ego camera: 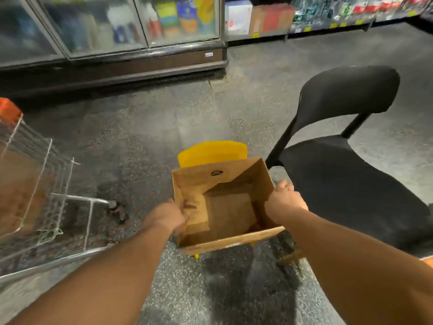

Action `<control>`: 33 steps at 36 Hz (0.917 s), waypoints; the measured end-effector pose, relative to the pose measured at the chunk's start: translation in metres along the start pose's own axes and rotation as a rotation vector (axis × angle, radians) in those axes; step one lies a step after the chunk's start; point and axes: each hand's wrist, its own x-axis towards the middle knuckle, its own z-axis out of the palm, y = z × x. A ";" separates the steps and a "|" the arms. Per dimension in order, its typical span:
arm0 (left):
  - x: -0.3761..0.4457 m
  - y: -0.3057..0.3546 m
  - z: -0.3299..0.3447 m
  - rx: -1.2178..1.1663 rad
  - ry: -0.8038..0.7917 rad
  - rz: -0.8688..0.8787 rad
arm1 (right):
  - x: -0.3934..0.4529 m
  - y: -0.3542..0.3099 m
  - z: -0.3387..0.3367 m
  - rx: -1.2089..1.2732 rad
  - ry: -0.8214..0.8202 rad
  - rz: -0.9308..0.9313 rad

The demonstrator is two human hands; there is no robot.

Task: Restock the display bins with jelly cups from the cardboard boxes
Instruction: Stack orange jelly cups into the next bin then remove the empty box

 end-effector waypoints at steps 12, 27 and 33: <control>0.037 0.013 0.064 -0.241 0.185 -0.164 | 0.081 0.028 0.073 -0.005 0.045 -0.040; -0.131 -0.053 -0.200 -0.157 0.395 -0.156 | -0.095 -0.098 -0.161 0.038 0.177 -0.223; -0.222 -0.123 -0.327 -0.200 0.514 -0.184 | -0.214 -0.174 -0.269 0.033 0.258 -0.342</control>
